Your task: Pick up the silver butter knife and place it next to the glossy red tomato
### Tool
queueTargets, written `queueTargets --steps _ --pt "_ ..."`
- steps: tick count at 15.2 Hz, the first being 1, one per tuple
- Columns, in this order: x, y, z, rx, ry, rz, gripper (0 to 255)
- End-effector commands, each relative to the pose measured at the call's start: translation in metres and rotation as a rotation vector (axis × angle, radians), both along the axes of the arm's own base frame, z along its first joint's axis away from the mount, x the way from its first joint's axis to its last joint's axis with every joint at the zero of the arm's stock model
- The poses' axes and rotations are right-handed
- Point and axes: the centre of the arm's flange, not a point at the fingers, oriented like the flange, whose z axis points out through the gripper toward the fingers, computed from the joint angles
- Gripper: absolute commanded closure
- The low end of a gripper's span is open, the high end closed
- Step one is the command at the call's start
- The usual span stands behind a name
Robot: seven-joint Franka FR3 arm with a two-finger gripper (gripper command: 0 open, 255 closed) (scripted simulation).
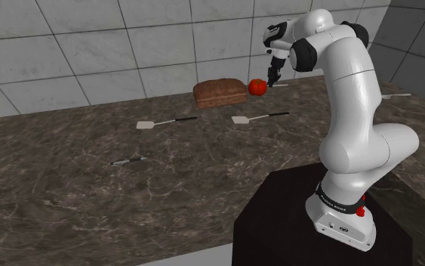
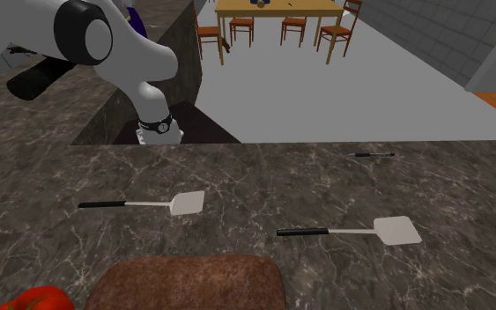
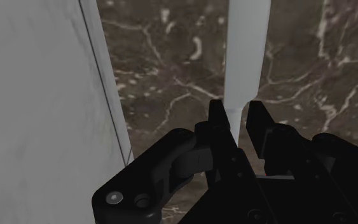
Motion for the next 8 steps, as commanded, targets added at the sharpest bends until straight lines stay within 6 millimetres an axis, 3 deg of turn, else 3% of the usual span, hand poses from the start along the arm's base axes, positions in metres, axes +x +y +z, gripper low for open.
queueTargets --steps 1,2,7,8 --pt "0.000 0.000 0.000 0.000 0.000 0.000 255" --pt "0.000 0.000 0.000 0.000 0.000 0.000 0" --pt "0.000 0.000 0.000 0.000 0.000 0.000 0" --pt "-0.002 -0.002 0.013 0.000 0.000 0.000 0"
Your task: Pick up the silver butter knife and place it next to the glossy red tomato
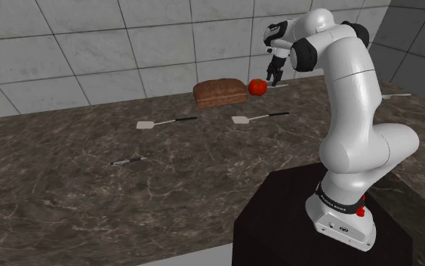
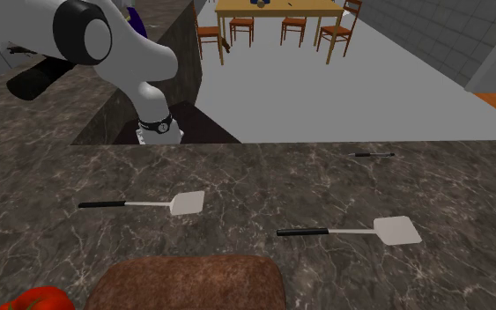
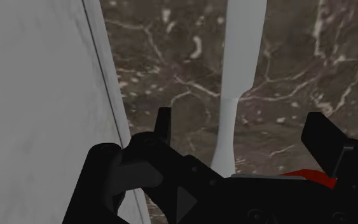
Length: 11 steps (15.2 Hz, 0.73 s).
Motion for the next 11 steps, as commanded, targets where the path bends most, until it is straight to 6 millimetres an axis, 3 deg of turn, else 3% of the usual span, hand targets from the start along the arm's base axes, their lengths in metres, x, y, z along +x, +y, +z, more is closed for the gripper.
queueTargets --steps 1,3,11 --pt "-0.003 -0.003 0.020 0.000 0.000 0.000 0" --pt "-0.006 -0.006 0.044 0.000 0.000 0.000 0" --pt "-0.006 -0.006 0.044 0.000 0.000 0.000 0"
